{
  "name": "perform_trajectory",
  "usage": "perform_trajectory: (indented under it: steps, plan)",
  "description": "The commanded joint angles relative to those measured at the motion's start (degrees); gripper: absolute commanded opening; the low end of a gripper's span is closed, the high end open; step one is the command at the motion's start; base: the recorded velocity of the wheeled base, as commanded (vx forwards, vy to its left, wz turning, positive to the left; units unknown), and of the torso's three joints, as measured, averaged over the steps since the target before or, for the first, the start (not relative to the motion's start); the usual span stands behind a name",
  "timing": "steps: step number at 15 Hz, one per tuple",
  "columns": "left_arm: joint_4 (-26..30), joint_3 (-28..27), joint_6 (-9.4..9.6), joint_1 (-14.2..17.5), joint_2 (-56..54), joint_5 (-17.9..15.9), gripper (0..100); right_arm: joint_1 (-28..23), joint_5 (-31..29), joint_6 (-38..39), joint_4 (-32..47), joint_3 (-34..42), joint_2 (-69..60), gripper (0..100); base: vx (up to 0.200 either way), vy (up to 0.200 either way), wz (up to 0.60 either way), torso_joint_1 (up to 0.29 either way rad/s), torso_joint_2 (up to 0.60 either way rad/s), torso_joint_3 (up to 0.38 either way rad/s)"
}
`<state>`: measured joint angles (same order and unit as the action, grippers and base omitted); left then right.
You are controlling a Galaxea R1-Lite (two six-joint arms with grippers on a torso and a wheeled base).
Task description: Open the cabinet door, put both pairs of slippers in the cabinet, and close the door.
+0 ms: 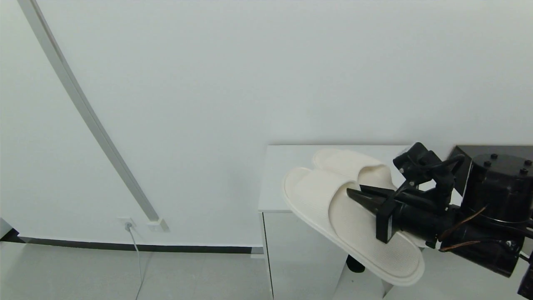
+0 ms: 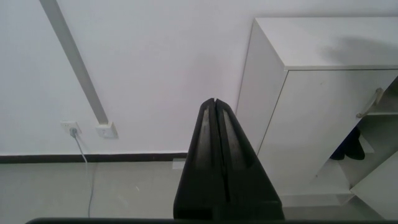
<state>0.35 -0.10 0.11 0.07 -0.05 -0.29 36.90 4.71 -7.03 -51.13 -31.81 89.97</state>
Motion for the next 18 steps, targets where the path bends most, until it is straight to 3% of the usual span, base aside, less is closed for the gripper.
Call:
perform_trajectory:
  steps: [1, 6, 14, 18]
  plan:
    - [0.0, 0.0, -0.02, 0.0, 0.0, 0.0, 0, -1.2, 2.7, -1.3, 0.0, 1.9, -0.5, 0, 0.0, 0.0, 0.0, 0.0, 0.0, 0.0]
    - [0.0, -0.1, 0.07, 0.0, 0.0, -0.1, 0, -2.0, 3.9, -1.2, 0.0, 1.8, -0.1, 0, 0.0, 0.0, 0.0, 0.0, 0.0, 0.0]
    - [0.0, -0.1, -0.02, 0.0, 0.0, -0.1, 0, -1.9, 4.0, -1.1, 0.0, 2.0, 0.3, 0, -0.2, 0.0, 0.0, -0.001, 0.0, 0.002]
    - [0.0, -0.1, -0.02, 0.0, 0.0, -0.1, 0, -1.9, 4.0, -1.1, 0.0, 2.5, 0.4, 0, 0.0, 0.0, 0.0, 0.0, 0.0, 0.0]
